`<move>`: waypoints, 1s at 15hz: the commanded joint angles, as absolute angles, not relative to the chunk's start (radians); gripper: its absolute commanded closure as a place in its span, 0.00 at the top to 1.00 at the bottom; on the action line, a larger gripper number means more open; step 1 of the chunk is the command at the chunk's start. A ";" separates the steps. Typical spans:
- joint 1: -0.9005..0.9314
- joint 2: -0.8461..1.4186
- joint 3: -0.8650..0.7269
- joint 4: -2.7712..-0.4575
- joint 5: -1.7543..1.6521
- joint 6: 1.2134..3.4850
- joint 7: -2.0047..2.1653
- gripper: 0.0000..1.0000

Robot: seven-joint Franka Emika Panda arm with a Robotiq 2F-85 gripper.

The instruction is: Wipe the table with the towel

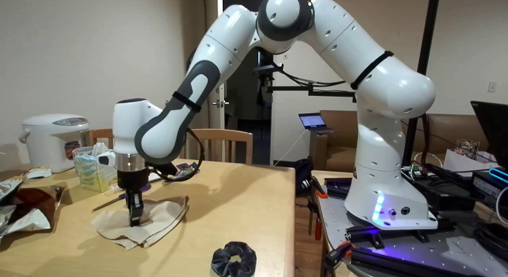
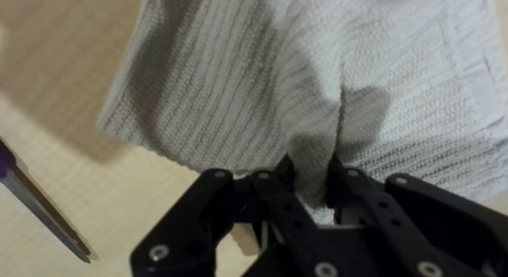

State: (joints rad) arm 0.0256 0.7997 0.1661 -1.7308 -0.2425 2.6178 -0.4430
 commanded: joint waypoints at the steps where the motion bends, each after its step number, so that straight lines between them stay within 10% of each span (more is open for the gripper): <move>1: 0.053 0.848 0.174 -1.685 -0.231 2.598 -0.446 0.04; 15: -0.061 0.785 0.160 -1.845 -0.103 2.651 -0.434 0.04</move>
